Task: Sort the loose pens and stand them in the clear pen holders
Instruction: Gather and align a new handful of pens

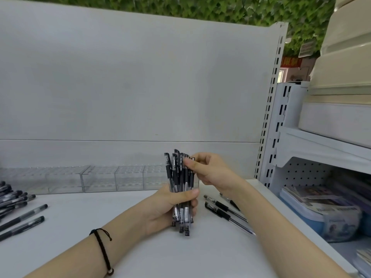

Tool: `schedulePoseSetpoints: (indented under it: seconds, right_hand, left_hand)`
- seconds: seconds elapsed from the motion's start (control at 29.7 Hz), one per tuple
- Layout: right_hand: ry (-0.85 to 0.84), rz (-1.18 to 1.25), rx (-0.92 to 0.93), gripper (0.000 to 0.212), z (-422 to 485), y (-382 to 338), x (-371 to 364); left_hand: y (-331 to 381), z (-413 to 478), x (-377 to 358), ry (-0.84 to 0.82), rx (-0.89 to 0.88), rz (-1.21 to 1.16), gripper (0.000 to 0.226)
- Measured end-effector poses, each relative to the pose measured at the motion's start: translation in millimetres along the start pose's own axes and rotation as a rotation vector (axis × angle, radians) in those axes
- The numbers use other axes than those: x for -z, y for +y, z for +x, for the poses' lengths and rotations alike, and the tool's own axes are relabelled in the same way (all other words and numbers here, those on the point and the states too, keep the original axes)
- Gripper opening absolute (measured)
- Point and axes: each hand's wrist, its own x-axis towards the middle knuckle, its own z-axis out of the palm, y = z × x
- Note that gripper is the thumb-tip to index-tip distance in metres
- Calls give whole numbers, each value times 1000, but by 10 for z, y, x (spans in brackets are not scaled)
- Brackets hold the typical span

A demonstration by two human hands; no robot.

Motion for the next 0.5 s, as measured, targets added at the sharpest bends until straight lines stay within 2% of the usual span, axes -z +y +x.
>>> schedulePoseSetpoints:
  seconds: [0.17,0.3,0.5]
  right_hand:
    - [-22,-35,24,20,-19,-38,-12]
    - [-7,-58,12,21,-33,-57,-5]
    - [19,35,27,19,-32,-91,4]
  left_hand:
    - [-5,-4,-7,-27,24,-121,29]
    - [15,-8,-21,28,31,-57,25]
    - [16,5,-17,52,-101,-5,17]
